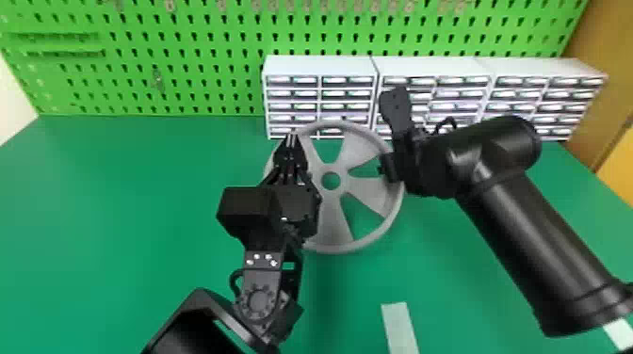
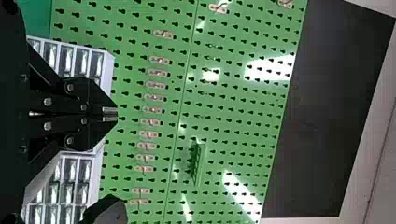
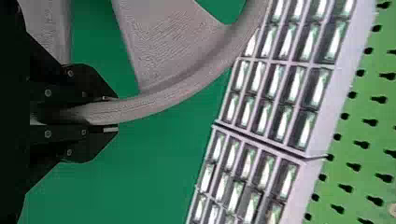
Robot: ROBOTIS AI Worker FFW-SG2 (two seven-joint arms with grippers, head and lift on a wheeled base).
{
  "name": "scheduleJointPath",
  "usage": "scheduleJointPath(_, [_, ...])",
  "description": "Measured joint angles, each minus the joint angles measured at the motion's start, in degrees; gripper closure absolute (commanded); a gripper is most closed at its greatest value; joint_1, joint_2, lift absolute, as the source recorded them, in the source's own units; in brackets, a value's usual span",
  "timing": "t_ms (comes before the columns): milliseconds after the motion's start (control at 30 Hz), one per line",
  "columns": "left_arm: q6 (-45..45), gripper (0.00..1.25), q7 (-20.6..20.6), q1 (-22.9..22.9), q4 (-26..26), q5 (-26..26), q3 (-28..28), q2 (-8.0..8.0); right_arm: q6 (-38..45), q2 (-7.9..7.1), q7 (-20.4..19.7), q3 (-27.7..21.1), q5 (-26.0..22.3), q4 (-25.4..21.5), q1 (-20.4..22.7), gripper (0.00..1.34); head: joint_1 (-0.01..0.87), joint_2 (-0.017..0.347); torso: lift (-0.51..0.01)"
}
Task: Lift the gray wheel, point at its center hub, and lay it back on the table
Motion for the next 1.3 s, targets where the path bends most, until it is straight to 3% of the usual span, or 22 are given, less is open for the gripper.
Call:
scheduleJointPath(333, [0.23,1.19,0.0,-0.31,0.0,0.09,-0.23,0.36,3.78,-2.83,2.35,2.26,-3.57,0.58,0.77,1.31,0.692,0.048,-0.096])
scheduleJointPath(800, [0.37,1.19,0.0,-0.4,-0.09,-0.05,-0.37,0.56,5.64,-8.0,3.87,6.57,-14.84,0.59,2.23,1.31,0.692,0.048,-0.096])
scheduleJointPath(1000, [0.41,1.19,0.0,-0.47,-0.09,0.02,-0.4,0.59,5.91,-9.1,4.52,7.79,-16.35,0.6,2.44,1.31,0.692,0.048,-0.096])
scheduleJointPath(1300, [0.41,1.19,0.0,-0.65,-0.09,0.23,-0.59,0.59,5.21,-9.33,4.65,8.85,-16.08,1.3,2.62,1.3,0.692,0.048,-0.096])
